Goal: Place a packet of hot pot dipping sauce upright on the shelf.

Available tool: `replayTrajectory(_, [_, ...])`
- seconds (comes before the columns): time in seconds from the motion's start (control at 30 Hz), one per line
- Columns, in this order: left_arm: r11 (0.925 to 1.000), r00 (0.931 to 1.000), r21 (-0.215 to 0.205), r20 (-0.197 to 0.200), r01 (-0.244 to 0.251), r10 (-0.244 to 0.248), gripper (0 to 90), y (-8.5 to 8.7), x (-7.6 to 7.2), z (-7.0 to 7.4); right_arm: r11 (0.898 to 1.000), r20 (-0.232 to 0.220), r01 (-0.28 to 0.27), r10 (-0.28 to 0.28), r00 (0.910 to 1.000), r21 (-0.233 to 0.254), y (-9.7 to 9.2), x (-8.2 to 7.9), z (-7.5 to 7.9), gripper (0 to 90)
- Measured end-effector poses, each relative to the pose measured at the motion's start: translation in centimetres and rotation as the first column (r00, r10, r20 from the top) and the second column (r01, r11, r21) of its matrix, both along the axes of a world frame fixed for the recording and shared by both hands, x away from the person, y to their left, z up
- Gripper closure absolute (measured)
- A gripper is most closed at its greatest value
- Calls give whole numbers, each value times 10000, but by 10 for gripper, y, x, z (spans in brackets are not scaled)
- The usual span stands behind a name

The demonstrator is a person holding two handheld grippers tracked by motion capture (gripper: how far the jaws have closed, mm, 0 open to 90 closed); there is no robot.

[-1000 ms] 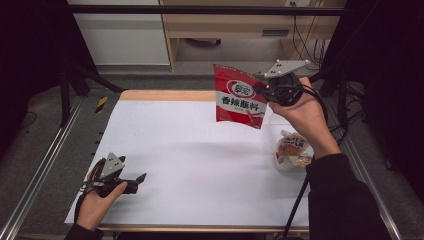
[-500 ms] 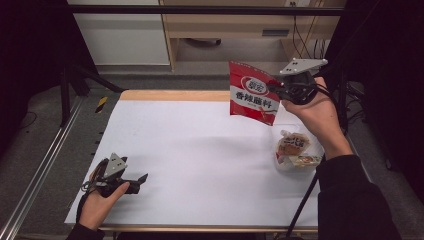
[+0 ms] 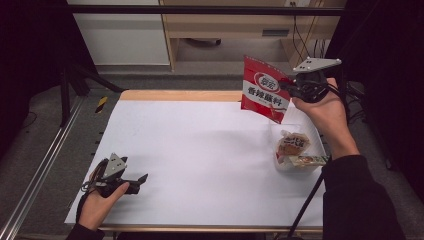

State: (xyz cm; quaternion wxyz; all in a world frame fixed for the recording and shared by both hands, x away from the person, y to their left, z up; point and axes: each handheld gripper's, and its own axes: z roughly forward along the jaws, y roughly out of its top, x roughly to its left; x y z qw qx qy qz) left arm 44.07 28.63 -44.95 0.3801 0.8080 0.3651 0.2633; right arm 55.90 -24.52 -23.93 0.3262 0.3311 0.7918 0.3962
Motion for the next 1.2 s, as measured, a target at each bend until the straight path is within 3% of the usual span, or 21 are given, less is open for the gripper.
replayTrajectory(0.43, [10000,9999,51,94,-70,69,61,1,-1,1,9991,29,379,-379,9993,196,-16,-3,-2,899])
replayTrajectory(0.9, [9998,9998,-12,111,-177,177,66,3,0,0,9964,-182,794,-789,9967,283,-42,-2,-17,899])
replayTrajectory(1.2, [9996,9996,-44,109,-264,264,66,5,0,0,9929,-314,1130,-1119,9932,364,-64,-10,-25,899])
